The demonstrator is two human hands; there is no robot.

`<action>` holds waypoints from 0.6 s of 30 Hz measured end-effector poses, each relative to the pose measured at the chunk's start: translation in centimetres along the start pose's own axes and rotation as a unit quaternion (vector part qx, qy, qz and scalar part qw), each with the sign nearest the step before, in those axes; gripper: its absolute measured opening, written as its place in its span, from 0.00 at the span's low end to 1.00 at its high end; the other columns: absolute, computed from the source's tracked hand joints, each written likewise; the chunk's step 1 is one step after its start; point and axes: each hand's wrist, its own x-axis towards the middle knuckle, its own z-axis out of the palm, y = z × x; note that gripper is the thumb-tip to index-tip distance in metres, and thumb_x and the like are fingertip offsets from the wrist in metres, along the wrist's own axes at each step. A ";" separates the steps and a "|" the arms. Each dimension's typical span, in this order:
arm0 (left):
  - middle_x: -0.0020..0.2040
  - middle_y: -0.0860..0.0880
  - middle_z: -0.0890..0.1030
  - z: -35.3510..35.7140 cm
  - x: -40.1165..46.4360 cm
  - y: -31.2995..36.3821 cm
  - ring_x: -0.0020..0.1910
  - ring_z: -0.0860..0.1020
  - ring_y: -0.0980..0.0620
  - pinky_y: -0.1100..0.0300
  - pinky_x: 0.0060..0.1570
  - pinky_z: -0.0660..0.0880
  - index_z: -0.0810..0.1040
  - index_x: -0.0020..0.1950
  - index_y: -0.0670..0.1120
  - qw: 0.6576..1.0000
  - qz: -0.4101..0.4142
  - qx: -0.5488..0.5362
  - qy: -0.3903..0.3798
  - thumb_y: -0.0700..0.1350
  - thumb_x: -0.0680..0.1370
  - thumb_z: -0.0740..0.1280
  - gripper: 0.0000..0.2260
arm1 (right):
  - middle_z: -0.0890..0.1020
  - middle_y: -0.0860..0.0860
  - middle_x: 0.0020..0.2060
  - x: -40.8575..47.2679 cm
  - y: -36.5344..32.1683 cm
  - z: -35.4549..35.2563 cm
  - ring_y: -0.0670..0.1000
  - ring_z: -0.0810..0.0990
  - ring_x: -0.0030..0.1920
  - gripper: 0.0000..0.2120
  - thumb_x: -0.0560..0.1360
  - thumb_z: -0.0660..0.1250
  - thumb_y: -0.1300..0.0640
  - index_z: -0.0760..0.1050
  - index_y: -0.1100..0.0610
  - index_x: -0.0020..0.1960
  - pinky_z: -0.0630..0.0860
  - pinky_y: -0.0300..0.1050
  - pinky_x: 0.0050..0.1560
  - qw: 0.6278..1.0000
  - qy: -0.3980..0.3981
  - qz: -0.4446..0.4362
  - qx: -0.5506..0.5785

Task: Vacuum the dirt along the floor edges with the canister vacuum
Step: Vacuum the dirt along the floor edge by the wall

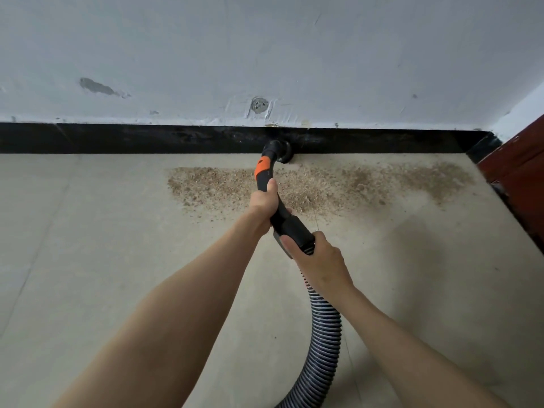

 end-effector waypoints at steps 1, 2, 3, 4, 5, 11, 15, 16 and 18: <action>0.38 0.44 0.74 -0.5 -0.1 0.1 0.32 0.76 0.47 0.50 0.45 0.80 0.68 0.58 0.38 1.000 0.002 0.000 0.007 0.54 0.82 0.58 0.19 | 0.78 0.48 0.35 0.0 -0.4 0.1 0.49 0.78 0.34 0.30 0.63 0.57 0.24 0.67 0.50 0.43 0.70 0.44 0.33 1.000 -0.010 -0.007 -0.001; 0.38 0.44 0.74 -1.3 -0.3 0.2 0.34 0.77 0.46 0.49 0.48 0.80 0.69 0.59 0.38 1.000 0.004 0.000 0.014 0.55 0.82 0.58 0.20 | 0.78 0.48 0.35 0.0 -0.9 0.3 0.48 0.77 0.34 0.30 0.62 0.57 0.23 0.67 0.50 0.43 0.69 0.44 0.32 1.000 -0.019 -0.015 -0.001; 0.38 0.44 0.74 -2.1 -0.5 0.4 0.34 0.77 0.46 0.48 0.48 0.80 0.69 0.60 0.37 1.000 0.007 -0.002 0.021 0.55 0.82 0.58 0.20 | 0.78 0.48 0.35 0.1 -1.4 0.6 0.48 0.77 0.34 0.29 0.64 0.58 0.24 0.68 0.50 0.43 0.69 0.43 0.32 0.999 -0.029 -0.025 -0.002; 0.38 0.44 0.74 -3.0 -0.9 0.7 0.33 0.77 0.46 0.49 0.44 0.80 0.68 0.59 0.38 1.000 0.010 -0.008 0.027 0.54 0.82 0.58 0.19 | 0.78 0.48 0.36 0.2 -2.0 1.0 0.47 0.77 0.33 0.26 0.67 0.61 0.26 0.68 0.50 0.43 0.69 0.43 0.32 0.999 -0.041 -0.036 -0.002; 0.38 0.44 0.74 -4.1 -1.2 0.9 0.31 0.77 0.47 0.52 0.38 0.79 0.67 0.58 0.39 0.999 0.013 -0.015 0.034 0.54 0.82 0.57 0.18 | 0.79 0.48 0.36 0.3 -2.6 1.4 0.47 0.78 0.33 0.24 0.69 0.63 0.29 0.68 0.50 0.43 0.71 0.43 0.32 0.998 -0.055 -0.044 0.000; 0.45 0.43 0.77 -11.2 -3.3 2.6 0.38 0.79 0.45 0.49 0.44 0.79 0.66 0.60 0.43 0.993 0.037 -0.031 0.108 0.55 0.82 0.56 0.16 | 0.81 0.51 0.38 -0.2 -8.1 4.8 0.50 0.81 0.32 0.26 0.65 0.63 0.28 0.68 0.51 0.45 0.79 0.48 0.36 0.986 -0.133 -0.093 -0.024; 0.59 0.37 0.77 -16.1 -4.2 3.2 0.53 0.80 0.38 0.45 0.53 0.78 0.66 0.66 0.39 0.986 0.022 -0.026 0.165 0.55 0.82 0.54 0.22 | 0.81 0.50 0.38 -0.9 -11.2 7.8 0.51 0.81 0.32 0.26 0.69 0.63 0.28 0.68 0.51 0.43 0.80 0.50 0.38 0.980 -0.138 -0.127 -0.066; 0.60 0.37 0.77 -17.2 -4.5 3.1 0.53 0.79 0.39 0.47 0.52 0.77 0.65 0.68 0.39 0.984 0.011 -0.029 0.173 0.55 0.82 0.54 0.23 | 0.80 0.50 0.38 -1.1 -11.7 8.6 0.51 0.80 0.33 0.26 0.70 0.62 0.28 0.68 0.51 0.43 0.80 0.49 0.38 0.977 -0.142 -0.135 -0.083; 0.61 0.38 0.76 -18.9 -4.9 2.8 0.52 0.80 0.40 0.50 0.43 0.76 0.63 0.70 0.39 0.982 -0.012 -0.037 0.183 0.56 0.82 0.53 0.24 | 0.79 0.49 0.37 -1.3 -12.5 9.7 0.50 0.79 0.33 0.26 0.71 0.60 0.27 0.66 0.51 0.41 0.77 0.47 0.36 0.970 -0.149 -0.149 -0.121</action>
